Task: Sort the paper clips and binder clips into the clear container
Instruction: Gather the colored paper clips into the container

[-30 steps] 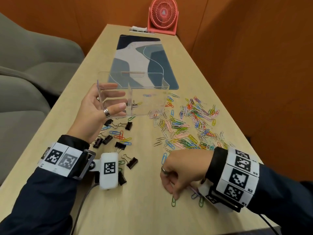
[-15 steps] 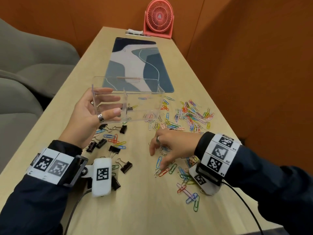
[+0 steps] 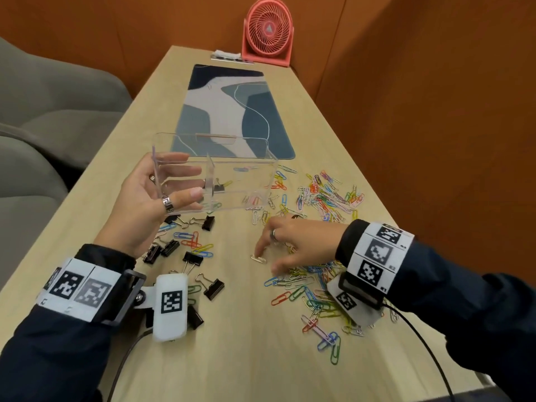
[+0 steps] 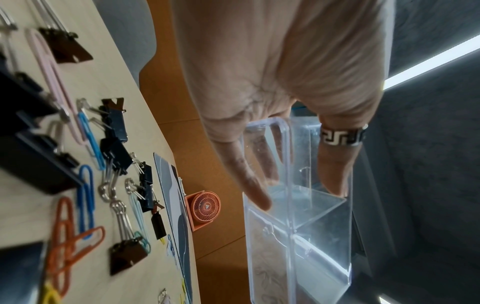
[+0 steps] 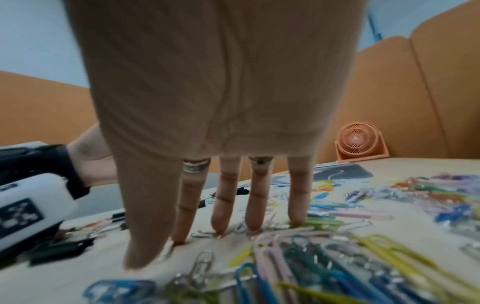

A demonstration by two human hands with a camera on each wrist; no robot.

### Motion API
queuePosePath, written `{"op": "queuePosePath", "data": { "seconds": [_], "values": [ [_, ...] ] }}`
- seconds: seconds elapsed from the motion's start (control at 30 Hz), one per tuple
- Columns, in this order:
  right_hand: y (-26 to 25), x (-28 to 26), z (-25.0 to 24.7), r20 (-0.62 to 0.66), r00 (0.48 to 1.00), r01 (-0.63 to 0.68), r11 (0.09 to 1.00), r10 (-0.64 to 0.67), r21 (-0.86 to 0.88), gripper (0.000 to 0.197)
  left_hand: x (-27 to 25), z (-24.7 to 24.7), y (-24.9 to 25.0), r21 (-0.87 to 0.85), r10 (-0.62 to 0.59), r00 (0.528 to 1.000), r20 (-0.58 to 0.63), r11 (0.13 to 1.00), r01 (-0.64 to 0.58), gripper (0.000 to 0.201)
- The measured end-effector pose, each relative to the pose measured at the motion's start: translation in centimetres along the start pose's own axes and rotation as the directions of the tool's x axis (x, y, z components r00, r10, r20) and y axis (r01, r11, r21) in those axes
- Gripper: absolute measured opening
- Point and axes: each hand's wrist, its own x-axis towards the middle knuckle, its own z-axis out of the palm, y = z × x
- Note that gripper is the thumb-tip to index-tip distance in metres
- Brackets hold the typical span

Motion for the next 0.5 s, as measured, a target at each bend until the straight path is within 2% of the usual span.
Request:
{"op": "queuePosePath", "data": {
  "seconds": [0.1,0.17,0.2,0.27,0.37,0.43,0.5],
  "values": [
    [0.1,-1.1,0.0,0.053,0.999,0.011,0.999,-0.009,-0.039,0.032,0.0,-0.1,0.0,-0.001,0.001,1.0,-0.001,1.0,-0.001,0.079],
    [0.7,-2.2,-0.1,0.026,1.0,-0.005,1.0,0.005,-0.008,0.029,0.0,0.0,0.0,0.001,0.004,1.0,0.004,1.0,-0.004,0.079],
    [1.0,-2.8,-0.1,-0.006,1.0,-0.02,0.999,0.02,0.025,0.033,0.0,0.0,0.0,0.001,0.007,1.0,0.006,1.0,-0.007,0.08],
    [1.7,-3.8,0.2,-0.05,0.995,-0.078,0.995,0.081,0.055,0.054,0.0,0.1,0.0,-0.001,0.013,1.0,0.009,1.0,-0.013,0.082],
    [1.9,-4.5,1.2,-0.007,0.984,-0.181,0.982,0.181,-0.048,0.079,0.0,0.2,0.0,-0.002,0.016,1.0,0.014,1.0,-0.016,0.083],
    [1.6,-4.6,1.8,-0.011,0.982,-0.19,0.981,0.189,-0.039,0.079,0.0,0.2,0.1,-0.003,0.015,1.0,0.016,1.0,-0.015,0.083],
    [1.0,-4.4,2.2,-0.048,0.989,-0.14,0.99,0.141,0.018,0.072,0.0,0.2,0.0,-0.002,0.016,1.0,0.015,1.0,-0.016,0.083]
  ]
}}
